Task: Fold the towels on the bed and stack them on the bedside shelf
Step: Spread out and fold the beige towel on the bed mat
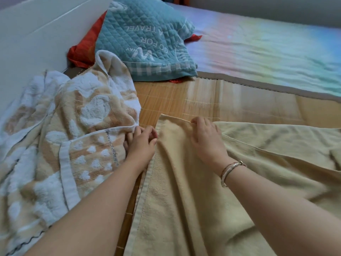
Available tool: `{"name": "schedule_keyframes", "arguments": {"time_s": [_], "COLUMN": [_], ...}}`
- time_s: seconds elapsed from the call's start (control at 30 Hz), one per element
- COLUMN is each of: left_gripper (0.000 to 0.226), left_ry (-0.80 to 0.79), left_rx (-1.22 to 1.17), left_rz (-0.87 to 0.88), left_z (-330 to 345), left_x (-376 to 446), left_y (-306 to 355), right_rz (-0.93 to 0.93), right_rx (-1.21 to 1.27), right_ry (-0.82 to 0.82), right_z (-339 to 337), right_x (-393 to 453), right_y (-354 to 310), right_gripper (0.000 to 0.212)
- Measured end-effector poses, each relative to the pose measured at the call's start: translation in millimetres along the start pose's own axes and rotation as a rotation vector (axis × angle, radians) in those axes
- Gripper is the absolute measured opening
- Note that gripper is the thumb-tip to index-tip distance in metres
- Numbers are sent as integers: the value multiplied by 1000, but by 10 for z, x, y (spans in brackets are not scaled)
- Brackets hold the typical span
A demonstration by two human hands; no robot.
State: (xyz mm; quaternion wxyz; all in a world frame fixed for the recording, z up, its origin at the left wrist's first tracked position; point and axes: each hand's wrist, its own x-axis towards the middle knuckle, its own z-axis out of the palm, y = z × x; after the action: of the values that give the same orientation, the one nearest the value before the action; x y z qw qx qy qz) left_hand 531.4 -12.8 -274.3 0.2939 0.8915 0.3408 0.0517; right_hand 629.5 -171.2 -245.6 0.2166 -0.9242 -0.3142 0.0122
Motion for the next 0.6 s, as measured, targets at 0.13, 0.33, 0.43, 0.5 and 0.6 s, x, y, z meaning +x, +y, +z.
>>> {"name": "schedule_keyframes", "arguments": {"time_s": [0.13, 0.33, 0.43, 0.5, 0.6], "left_gripper": [27, 56, 60, 61, 65], "left_ry": [157, -28, -72, -83, -86], "left_rx": [164, 55, 136, 202, 259], "left_rz": [154, 3, 36, 39, 12], "left_z": [180, 536, 591, 592, 585], "left_x": [-225, -360, -310, -309, -331], "left_y": [446, 744, 617, 567, 561], "right_rz": [145, 328, 375, 368, 321], "right_rx": [-119, -210, -369, -457, -354], "right_ry": [66, -213, -269, -286, -232], "right_z": [-444, -906, -962, -1005, -1105], "right_x": [-401, -804, -909, -914, -801], "right_y": [573, 1337, 1548, 1638, 1691], "right_gripper": [31, 37, 37, 34, 18]}}
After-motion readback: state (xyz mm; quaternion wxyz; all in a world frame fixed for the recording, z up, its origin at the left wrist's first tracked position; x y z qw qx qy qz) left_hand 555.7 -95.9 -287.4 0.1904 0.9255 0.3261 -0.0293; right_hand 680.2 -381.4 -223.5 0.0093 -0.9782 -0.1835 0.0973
